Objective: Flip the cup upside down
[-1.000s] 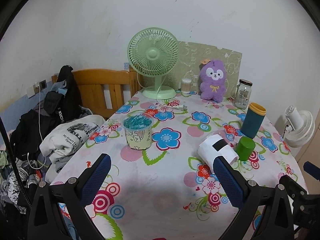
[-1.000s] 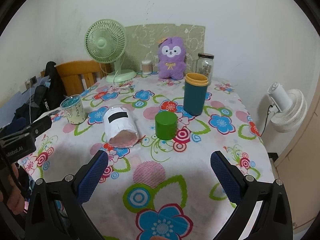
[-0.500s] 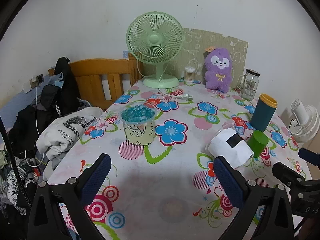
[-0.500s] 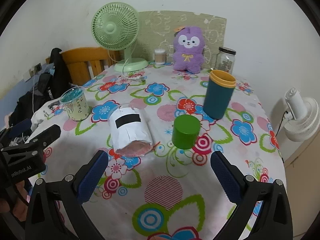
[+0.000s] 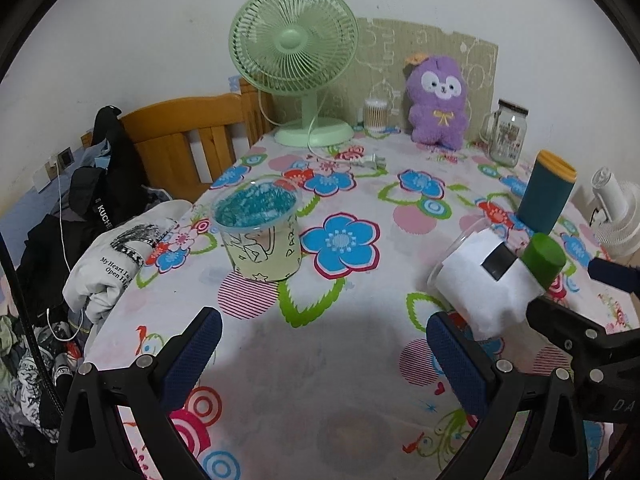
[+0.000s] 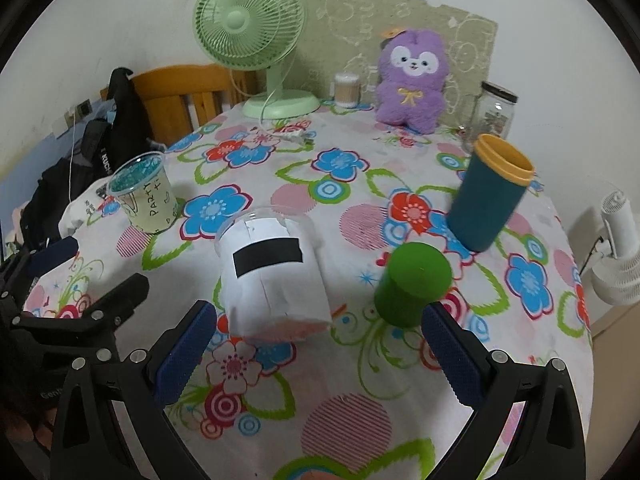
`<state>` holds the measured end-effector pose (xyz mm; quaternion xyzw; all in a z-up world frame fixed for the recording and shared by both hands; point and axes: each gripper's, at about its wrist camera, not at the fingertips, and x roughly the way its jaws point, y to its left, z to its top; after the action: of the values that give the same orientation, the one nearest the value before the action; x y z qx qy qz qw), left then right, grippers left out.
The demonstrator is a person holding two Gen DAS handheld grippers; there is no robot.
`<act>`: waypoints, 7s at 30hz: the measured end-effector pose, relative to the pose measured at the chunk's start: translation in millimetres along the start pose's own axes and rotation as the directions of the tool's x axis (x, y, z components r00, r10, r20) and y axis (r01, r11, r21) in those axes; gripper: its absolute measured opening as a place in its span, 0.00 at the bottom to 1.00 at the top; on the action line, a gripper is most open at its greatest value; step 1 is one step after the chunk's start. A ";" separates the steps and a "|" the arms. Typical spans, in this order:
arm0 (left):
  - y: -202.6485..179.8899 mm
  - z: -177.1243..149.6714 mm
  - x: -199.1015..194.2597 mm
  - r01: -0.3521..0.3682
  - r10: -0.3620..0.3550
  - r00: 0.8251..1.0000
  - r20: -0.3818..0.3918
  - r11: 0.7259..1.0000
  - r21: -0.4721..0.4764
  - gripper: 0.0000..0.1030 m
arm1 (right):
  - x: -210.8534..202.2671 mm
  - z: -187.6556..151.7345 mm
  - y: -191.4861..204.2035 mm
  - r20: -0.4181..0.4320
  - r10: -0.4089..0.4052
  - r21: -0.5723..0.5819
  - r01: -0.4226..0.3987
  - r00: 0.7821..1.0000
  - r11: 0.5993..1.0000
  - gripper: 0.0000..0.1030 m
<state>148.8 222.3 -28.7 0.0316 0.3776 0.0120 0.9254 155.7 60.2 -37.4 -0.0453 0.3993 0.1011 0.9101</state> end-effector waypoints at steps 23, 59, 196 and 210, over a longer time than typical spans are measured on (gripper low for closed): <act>9.7 8.0 54.1 -0.069 0.073 0.990 -0.121 0.997 0.039 1.00 | 60.7 16.6 15.8 -0.151 0.146 -0.061 -0.156 0.978 0.986 0.77; -40.2 -18.6 -7.5 0.003 0.004 0.997 -0.074 0.995 0.099 1.00 | -42.2 -46.7 -18.2 -0.060 0.059 -0.045 -0.062 0.996 0.997 0.66; -231.2 -47.4 -32.0 0.461 -0.381 0.777 -0.501 0.887 0.041 0.70 | -128.3 -203.8 -216.4 -0.046 0.009 0.415 0.012 0.999 0.910 0.83; -231.1 -19.4 -25.8 0.467 -0.158 0.746 -0.647 0.816 0.340 0.70 | -119.3 -201.3 -191.6 -0.003 0.096 0.374 -0.088 0.995 0.923 0.83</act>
<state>116.3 -8.5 -40.1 0.1894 0.6364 -0.2338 0.7102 -25.4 -177.2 -85.5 0.1462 0.4226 0.0655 0.8920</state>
